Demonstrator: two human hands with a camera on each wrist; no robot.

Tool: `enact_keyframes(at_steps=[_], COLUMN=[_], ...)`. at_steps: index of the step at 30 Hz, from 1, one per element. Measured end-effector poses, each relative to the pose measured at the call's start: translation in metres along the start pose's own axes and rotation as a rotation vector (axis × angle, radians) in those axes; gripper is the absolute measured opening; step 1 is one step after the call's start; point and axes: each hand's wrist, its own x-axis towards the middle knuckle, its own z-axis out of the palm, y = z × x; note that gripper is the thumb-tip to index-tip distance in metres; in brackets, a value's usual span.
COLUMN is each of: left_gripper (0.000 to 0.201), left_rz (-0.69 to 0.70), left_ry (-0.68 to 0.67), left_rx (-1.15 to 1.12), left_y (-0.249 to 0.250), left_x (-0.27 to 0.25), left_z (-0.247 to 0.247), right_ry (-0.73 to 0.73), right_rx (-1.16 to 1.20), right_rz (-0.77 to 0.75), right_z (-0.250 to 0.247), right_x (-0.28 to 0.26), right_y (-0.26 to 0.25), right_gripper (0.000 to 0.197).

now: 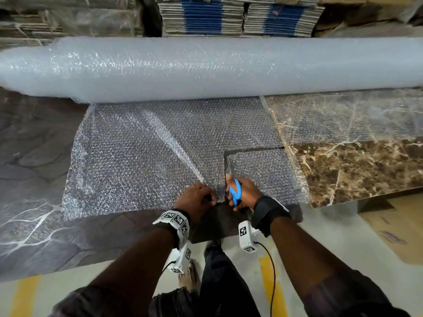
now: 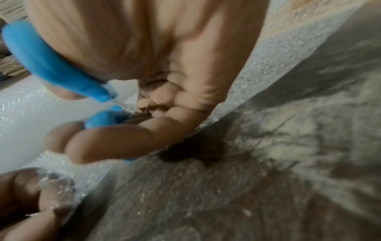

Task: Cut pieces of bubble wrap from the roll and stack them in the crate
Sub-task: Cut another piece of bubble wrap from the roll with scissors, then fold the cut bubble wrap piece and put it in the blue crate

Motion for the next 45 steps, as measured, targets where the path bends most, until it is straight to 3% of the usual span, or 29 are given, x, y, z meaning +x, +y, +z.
enact_keyframes(at_steps=[4, 8, 11, 15, 17, 20, 24, 29, 33, 38, 45], left_gripper=[0.012, 0.014, 0.008, 0.008, 0.007, 0.008, 0.007, 0.012, 0.009, 0.007, 0.023], left_rz=[0.014, -0.009, -0.097, -0.293, -0.396, -0.452, -0.456, -0.438, -0.454, -0.382, -0.146], left_ry=[0.018, -0.011, 0.065, 0.180, 0.234, 0.322, 0.387, 0.367, 0.371, 0.372, 0.225], left_rx=[-0.002, -0.036, -0.156, -0.503, -0.670, -0.742, -0.681, -0.583, -0.487, -0.296, -0.098], left_y=[-0.001, 0.000, 0.000, -0.021, -0.035, -0.048, -0.062, -0.064, -0.056, -0.034, 0.024], left_x=[0.000, 0.000, -0.007, -0.032, -0.047, -0.068, -0.093, -0.107, -0.107, -0.104, -0.061], left_z=[0.002, 0.000, -0.008, -0.015, -0.018, -0.021, -0.024, -0.026, -0.027, -0.030, -0.014], right_ry=[-0.047, -0.073, -0.003, 0.128, 0.177, 0.205, 0.286, 0.195, 0.172, 0.306, 0.420], right_rx=[0.014, -0.032, -0.124, -0.525, -0.603, -0.686, -0.837, -0.981, -0.957, -0.931, -1.066], right_rz=[0.020, -0.089, -0.200, -0.341, -0.400, -0.470, -0.568, -0.602, -0.650, -0.574, -0.374], right_z=[-0.004, 0.001, 0.014, 0.035, 0.051, 0.078, 0.101, 0.108, 0.096, 0.053, -0.045], right_x=[-0.007, -0.013, -0.009, -0.005, -0.004, -0.002, -0.006, -0.009, -0.021, -0.037, -0.042], right_y=[0.000, -0.013, -0.022, -0.031, -0.031, -0.022, -0.011, 0.004, 0.014, 0.015, 0.039], right_gripper=[0.063, 0.061, 0.063, 0.052, 0.045, 0.045, 0.042, 0.044, 0.047, 0.032, 0.045])
